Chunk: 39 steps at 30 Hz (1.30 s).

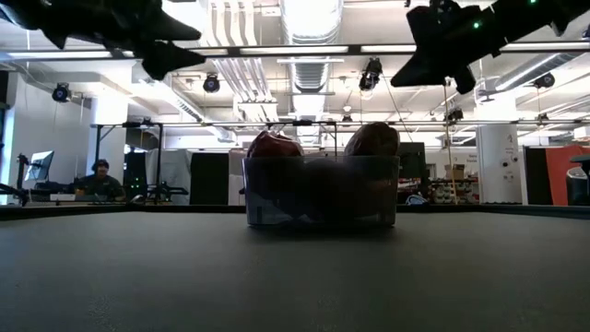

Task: Sort produce into baskets
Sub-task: Return to Home Position

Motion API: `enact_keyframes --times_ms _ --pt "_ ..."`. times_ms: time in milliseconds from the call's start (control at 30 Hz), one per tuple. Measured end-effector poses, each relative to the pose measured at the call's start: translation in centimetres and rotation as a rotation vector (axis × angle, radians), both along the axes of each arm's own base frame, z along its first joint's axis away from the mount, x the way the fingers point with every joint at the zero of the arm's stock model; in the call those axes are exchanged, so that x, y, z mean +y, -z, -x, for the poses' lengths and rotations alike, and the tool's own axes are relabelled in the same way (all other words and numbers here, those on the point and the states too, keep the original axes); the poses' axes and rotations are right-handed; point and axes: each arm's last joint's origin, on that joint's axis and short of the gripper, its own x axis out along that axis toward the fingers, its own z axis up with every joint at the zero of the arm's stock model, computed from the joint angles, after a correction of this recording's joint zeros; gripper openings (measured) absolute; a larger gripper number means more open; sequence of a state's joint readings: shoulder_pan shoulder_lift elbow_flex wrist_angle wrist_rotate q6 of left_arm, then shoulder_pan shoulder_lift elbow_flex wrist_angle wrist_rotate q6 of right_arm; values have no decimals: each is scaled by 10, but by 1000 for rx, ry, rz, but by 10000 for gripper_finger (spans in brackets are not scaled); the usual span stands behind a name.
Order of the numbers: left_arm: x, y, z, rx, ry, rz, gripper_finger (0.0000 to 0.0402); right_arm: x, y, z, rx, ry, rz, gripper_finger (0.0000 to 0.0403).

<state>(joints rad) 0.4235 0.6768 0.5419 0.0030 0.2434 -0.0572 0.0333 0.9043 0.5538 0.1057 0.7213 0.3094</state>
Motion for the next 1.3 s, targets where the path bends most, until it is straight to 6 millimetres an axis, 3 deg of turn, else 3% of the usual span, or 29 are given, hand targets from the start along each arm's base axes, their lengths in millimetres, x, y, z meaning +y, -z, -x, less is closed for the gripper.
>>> enact_keyframes --times_ms 133,267,400,633,800,1167,1300 --pt "4 -6 18 -32 -39 -6 288 2 4 3 -95 -86 3 13" --pt "5 1 28 16 -227 -2 288 1 24 13 -35 -45 7 13" --pt "3 6 33 59 -265 68 288 1 32 17 -66 -48 -59 13" --pt "-9 5 37 24 -208 141 288 3 20 15 -158 -79 -9 13" --pt "-28 6 42 -52 -107 178 288 10 6 19 -251 -242 44 13" --pt "-52 44 51 -75 -29 227 288 10 34 67 -370 -327 24 13" --pt "-52 49 55 -116 -35 221 288 9 36 91 -558 -381 39 13"
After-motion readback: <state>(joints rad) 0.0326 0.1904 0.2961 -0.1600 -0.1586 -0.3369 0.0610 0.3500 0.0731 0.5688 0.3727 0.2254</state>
